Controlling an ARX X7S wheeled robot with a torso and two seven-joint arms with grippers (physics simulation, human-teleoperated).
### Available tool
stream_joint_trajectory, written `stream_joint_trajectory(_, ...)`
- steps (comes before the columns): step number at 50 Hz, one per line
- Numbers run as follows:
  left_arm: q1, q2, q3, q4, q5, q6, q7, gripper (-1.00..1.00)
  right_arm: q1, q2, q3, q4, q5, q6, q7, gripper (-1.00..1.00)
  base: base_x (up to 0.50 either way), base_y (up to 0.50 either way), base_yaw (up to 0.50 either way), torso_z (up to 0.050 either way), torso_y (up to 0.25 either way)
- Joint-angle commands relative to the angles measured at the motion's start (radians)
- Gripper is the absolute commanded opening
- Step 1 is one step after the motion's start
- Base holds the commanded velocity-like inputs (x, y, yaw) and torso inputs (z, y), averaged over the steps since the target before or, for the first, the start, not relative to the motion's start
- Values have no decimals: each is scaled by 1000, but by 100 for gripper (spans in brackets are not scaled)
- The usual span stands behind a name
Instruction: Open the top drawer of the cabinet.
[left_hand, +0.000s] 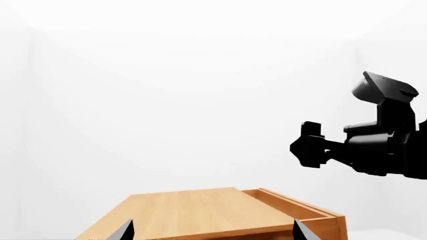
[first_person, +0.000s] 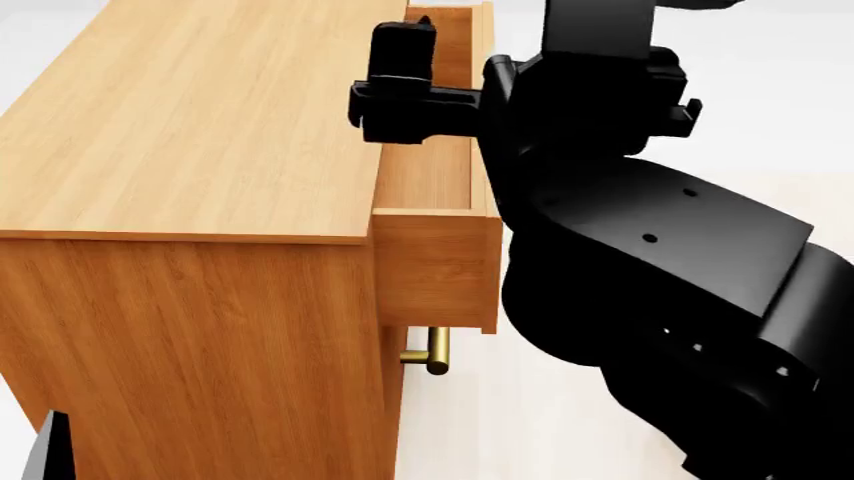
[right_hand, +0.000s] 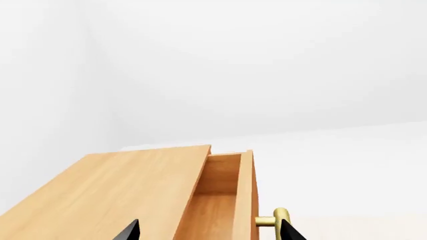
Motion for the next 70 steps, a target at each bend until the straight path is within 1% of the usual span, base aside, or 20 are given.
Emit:
stream_joint_trajectory(1,-1,-6,6,-10,0,16,-6,100,7,1,-32,27,-30,16,-9,100,0,0,0,0,0)
stream_joint_trajectory(11,-11,-1,10,-2,-2,5,-5,100,0,-2,-51,91,-48,19,-35,100,0,0,0,0,0)
stream_joint_trajectory(17,-11,-6,10,3,-2,6,-11,100,21,-19,-27,157,23,53,-24,100,0,0,0,0,0)
stream_joint_trajectory(21,-9,-15,8,8,-2,12,-18,100,96,-15,-38,176,65,148,78,100,0,0,0,0,0)
stream_joint_trajectory(25,-10,-12,16,12,5,8,-17,100,165,-18,-42,212,105,219,120,100,0,0,0,0,0)
stream_joint_trajectory(27,-12,-13,17,12,5,10,-18,100,208,-25,-32,249,157,265,147,100,0,0,0,0,0)
stream_joint_trajectory(34,-17,-10,20,3,1,17,-16,100,269,-39,-60,321,154,316,168,100,0,0,0,0,0)
stream_joint_trajectory(39,-14,-10,23,-1,4,25,-16,100,268,-50,-76,336,143,319,167,100,0,0,0,0,0)
stream_joint_trajectory(52,-16,-19,22,0,2,33,-20,100,252,-85,-120,370,112,313,102,100,0,0,0,0,0)
stream_joint_trajectory(70,-16,-20,32,-15,8,47,-27,100,217,-88,-152,402,68,281,48,100,0,0,0,0,0)
